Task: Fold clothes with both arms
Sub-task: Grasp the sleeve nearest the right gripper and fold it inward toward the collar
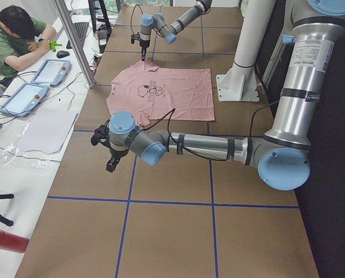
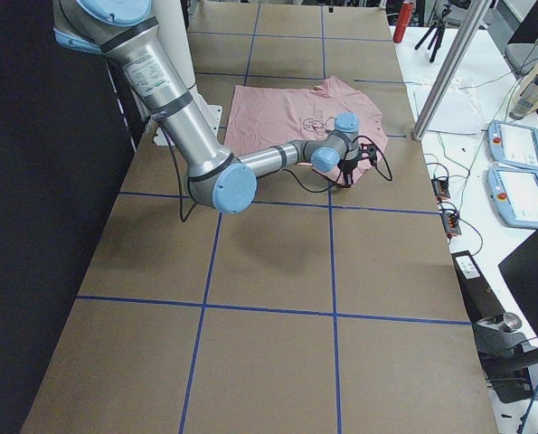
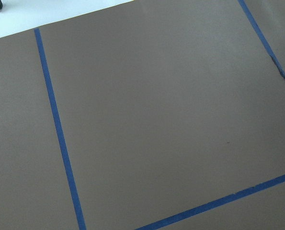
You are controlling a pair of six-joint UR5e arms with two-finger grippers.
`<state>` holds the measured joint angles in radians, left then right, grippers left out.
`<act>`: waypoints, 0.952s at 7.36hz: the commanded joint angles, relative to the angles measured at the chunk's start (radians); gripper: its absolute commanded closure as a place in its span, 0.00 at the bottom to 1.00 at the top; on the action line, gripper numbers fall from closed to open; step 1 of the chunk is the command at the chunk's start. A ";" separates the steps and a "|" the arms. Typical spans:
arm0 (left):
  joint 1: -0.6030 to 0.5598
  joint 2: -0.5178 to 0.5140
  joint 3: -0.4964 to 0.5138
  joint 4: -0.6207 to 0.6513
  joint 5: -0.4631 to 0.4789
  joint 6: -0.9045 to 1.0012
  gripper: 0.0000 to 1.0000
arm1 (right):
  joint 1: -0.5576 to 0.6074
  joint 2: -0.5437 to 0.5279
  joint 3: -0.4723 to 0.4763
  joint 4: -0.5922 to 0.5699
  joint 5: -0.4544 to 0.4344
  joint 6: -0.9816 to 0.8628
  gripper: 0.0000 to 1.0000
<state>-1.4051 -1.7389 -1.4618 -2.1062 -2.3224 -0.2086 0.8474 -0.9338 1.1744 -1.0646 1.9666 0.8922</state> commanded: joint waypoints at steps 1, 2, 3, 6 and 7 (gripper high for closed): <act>0.000 0.001 0.005 0.000 0.000 0.000 0.00 | 0.004 0.003 0.078 0.000 0.024 0.004 1.00; 0.000 0.002 0.005 0.000 0.000 0.000 0.00 | -0.001 0.004 0.137 0.000 0.079 0.008 1.00; 0.000 0.004 0.005 0.000 0.000 0.000 0.00 | -0.022 0.007 0.180 -0.005 0.090 0.010 1.00; 0.000 -0.001 0.023 -0.002 0.000 0.002 0.00 | -0.082 0.228 -0.019 -0.005 0.030 0.034 1.00; 0.000 0.001 0.024 -0.002 0.000 0.002 0.00 | -0.103 0.338 -0.154 -0.003 -0.030 0.036 1.00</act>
<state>-1.4051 -1.7388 -1.4396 -2.1076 -2.3225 -0.2072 0.7696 -0.7315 1.1755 -1.0697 1.9988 0.9241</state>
